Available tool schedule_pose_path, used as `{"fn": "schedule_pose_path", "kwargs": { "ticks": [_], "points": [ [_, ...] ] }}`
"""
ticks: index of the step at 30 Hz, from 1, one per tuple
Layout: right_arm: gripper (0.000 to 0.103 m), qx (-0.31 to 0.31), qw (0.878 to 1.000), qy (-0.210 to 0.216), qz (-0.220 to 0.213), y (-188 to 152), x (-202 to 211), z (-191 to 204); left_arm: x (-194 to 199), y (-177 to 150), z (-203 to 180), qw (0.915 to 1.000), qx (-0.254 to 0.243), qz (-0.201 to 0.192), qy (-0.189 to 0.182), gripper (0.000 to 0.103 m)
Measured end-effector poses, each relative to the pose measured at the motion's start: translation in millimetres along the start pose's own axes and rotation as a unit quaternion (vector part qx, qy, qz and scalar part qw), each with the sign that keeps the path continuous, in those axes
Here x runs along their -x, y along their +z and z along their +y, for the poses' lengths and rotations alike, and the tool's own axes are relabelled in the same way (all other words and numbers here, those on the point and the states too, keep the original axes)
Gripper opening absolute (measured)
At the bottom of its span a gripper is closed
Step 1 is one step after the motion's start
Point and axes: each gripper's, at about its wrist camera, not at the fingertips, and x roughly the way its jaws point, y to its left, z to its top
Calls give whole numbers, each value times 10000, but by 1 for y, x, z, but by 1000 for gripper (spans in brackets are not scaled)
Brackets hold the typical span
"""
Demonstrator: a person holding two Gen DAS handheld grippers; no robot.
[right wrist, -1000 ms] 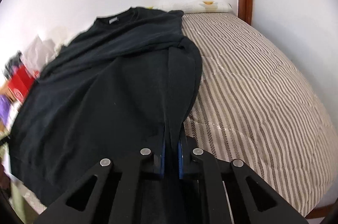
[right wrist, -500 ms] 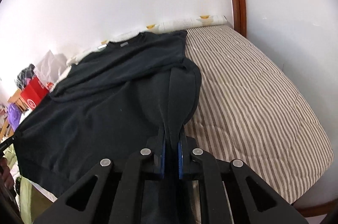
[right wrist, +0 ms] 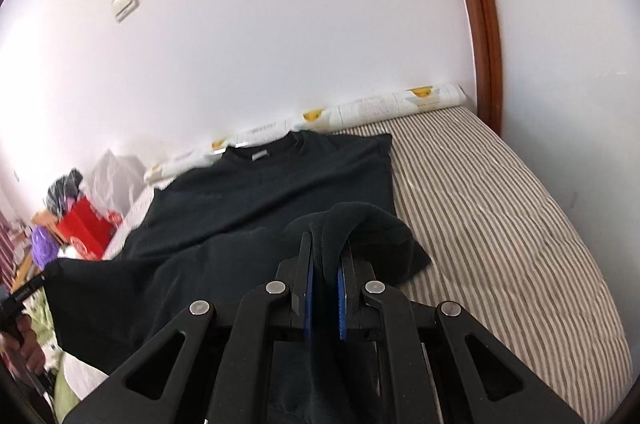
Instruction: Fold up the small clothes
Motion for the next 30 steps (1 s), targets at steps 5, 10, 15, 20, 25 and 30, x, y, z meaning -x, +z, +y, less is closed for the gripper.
{"fn": "schedule_pose_path", "kwargs": {
  "ticks": [5, 10, 15, 20, 25, 30],
  "points": [
    [9, -199, 9996, 136, 114, 26, -41, -5, -35, 22, 5, 9998, 172, 85, 99, 7],
    [9, -223, 9993, 190, 224, 47, -78, -5, -69, 40, 6, 9993, 202, 147, 282, 7],
    [9, -183, 9989, 137, 399, 62, -120, -7, -107, 47, 7, 9977, 137, 267, 611, 7],
    [9, -78, 9980, -69, 618, 65, -158, -12, -138, 42, 18, 9951, 258, 574, 765, 7],
    [9, -92, 9962, -202, 842, 61, -187, -19, -154, 37, 25, 9932, 367, 789, 767, 8],
    [16, -164, 9928, -369, 1132, 57, -194, -20, -155, 36, 23, 9923, 323, 949, 728, 9]
  ]
}}
